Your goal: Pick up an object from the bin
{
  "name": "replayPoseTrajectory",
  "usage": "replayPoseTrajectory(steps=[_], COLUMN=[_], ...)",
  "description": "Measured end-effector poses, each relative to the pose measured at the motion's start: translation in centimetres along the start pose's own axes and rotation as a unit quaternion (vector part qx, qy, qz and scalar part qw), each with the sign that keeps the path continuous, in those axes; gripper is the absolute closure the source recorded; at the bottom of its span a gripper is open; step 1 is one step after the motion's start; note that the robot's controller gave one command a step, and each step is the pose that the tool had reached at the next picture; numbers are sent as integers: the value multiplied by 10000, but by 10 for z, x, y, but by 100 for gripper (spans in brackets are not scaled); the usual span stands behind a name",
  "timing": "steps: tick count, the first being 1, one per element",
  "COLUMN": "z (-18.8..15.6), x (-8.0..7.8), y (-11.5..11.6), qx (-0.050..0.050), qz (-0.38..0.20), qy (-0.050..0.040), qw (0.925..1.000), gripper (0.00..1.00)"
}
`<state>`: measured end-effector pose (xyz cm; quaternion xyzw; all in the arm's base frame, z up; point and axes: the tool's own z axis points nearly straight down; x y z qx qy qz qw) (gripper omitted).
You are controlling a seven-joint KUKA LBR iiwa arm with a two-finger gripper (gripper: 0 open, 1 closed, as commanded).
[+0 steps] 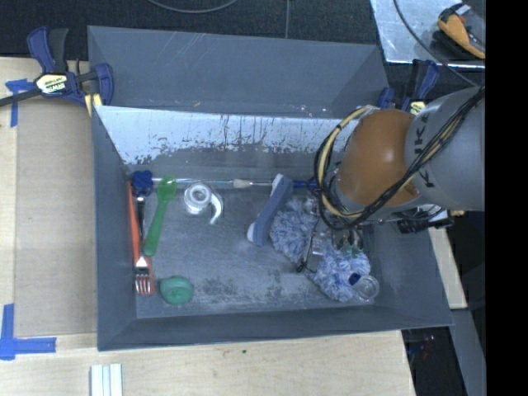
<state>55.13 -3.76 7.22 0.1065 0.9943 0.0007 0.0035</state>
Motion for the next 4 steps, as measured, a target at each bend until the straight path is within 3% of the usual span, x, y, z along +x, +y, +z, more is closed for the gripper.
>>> replayPoseTrajectory(steps=[1, 3, 4], z=[-1, -11, -32], x=[-3, -1, -2], y=[-5, -6, -6], qx=[1, 2, 0], qz=[-210, -208, -205], qy=[-21, -5, -21], qw=[9998, 9998, 9998], gripper=[100, 100, 100])
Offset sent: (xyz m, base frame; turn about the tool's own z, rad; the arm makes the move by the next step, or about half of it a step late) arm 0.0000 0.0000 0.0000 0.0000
